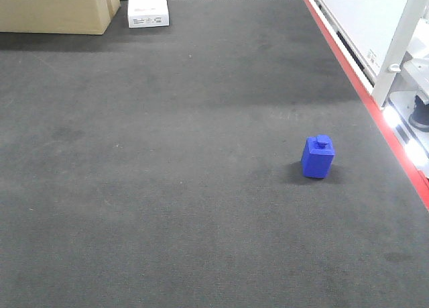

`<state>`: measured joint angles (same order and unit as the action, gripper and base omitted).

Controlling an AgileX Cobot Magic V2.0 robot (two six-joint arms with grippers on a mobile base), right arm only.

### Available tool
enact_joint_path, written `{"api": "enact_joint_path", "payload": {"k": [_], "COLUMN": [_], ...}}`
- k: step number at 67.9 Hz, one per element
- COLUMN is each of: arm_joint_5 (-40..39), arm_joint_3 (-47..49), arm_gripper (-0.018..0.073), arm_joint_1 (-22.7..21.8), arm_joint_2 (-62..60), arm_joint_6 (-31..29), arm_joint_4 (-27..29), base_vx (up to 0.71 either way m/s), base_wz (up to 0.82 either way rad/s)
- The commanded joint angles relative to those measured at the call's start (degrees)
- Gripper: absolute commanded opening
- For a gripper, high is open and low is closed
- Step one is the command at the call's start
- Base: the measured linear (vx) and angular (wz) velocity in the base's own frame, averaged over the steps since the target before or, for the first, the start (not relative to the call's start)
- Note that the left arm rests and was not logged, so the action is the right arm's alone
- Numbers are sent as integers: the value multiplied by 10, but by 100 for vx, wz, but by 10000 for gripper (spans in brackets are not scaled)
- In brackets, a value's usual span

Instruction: Pour parts from conveyor to right shelf

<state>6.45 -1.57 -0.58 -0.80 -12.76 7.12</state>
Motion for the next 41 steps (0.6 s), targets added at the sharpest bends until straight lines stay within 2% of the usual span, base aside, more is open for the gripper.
{"api": "enact_joint_path", "payload": {"k": [1, 41], "arm_joint_5": [-42, -42], "arm_joint_3": [-1, -1], "arm_gripper": [-10, -10], "arm_joint_1": [-3, -3], "arm_joint_2": [-9, -9], "arm_joint_6": [-4, -4], "arm_joint_4": [0, 0], "base_vx": [0, 0], "base_wz": [0, 0]}}
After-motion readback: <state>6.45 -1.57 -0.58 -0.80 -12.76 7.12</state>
